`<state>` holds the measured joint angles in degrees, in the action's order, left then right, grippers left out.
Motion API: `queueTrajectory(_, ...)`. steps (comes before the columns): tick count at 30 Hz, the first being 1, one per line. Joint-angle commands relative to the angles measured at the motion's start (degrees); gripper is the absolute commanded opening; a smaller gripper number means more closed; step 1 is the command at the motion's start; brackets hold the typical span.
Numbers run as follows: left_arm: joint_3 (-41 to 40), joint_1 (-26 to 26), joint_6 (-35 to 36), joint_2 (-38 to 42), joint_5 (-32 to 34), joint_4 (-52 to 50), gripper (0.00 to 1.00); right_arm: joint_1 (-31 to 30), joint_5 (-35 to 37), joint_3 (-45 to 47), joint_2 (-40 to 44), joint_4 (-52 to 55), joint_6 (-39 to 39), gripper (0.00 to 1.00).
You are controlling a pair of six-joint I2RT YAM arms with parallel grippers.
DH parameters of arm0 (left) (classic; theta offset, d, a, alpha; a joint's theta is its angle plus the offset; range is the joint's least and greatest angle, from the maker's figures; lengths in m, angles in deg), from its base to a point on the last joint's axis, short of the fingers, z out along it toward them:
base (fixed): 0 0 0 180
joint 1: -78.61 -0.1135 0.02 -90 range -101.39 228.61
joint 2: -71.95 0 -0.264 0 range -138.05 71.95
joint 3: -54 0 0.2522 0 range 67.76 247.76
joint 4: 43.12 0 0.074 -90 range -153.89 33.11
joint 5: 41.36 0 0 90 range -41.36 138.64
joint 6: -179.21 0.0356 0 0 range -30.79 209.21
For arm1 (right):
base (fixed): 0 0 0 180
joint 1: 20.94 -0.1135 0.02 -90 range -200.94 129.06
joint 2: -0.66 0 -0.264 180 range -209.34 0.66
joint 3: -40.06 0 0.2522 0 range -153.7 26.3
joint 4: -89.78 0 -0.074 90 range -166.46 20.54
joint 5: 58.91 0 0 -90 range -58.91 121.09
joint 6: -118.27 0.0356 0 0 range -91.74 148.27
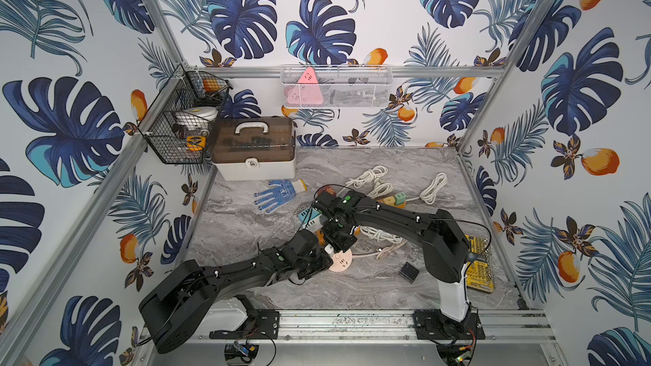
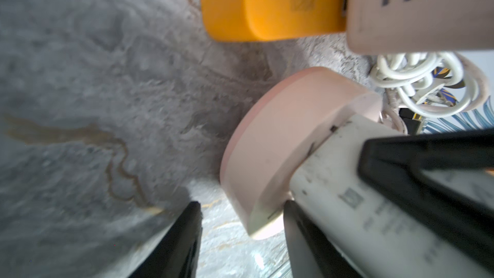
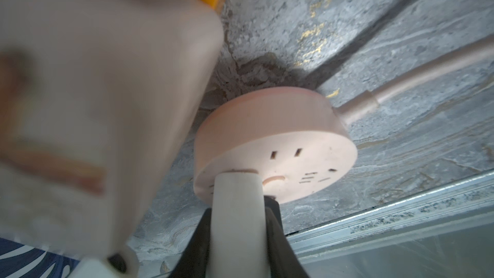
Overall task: Pull the plug off the socket
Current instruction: Remove the plug from the socket.
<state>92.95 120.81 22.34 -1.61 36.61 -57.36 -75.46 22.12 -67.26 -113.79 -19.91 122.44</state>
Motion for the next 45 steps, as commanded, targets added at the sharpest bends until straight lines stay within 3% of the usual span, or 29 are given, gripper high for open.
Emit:
queueTrajectory(1, -0.4, 0.0, 0.4, -1.6, 3.8, -8.0, 0.55, 0.0, -4.8, -1.6, 1.2, 1.1, -0.9, 0.0)
queueTrajectory(10, 0.1, 0.0, 0.4, -2.7, 3.8, -6.9, 0.53, -1.8, -1.3, 10.8, 4.6, -6.0, -2.3, 0.0)
queueTrajectory(20, 0.9, 0.0, -0.1, -2.7, 3.5, -5.8, 0.53, -4.2, 10.0, 8.1, 4.9, -1.7, -6.3, 0.0)
queueTrajectory(26, 2.0, 0.0, 0.5, -4.3, 4.1, -7.3, 0.51, -3.4, 4.3, 12.3, 7.9, -4.1, -0.7, 0.0)
queueTrajectory(33, 3.3, 0.0, 1.1, -4.7, 5.3, -9.7, 0.5, 1.8, -6.5, 4.7, 4.5, 4.5, 2.7, 0.0)
queueTrajectory(37, 3.7, 0.0, 1.2, -5.4, 5.2, -9.7, 0.49, 3.0, -6.8, -0.3, 2.5, 10.2, 1.4, 0.0)
queueTrajectory(42, 4.2, 0.0, 1.4, -4.9, 5.0, -9.4, 0.5, 3.0, -6.9, 6.7, 5.3, 4.5, 0.3, 0.0)
queueTrajectory(45, 4.6, 0.0, 1.6, -4.2, 4.7, -9.7, 0.5, 2.7, -1.7, 9.9, 10.7, 1.4, -1.6, 0.0)
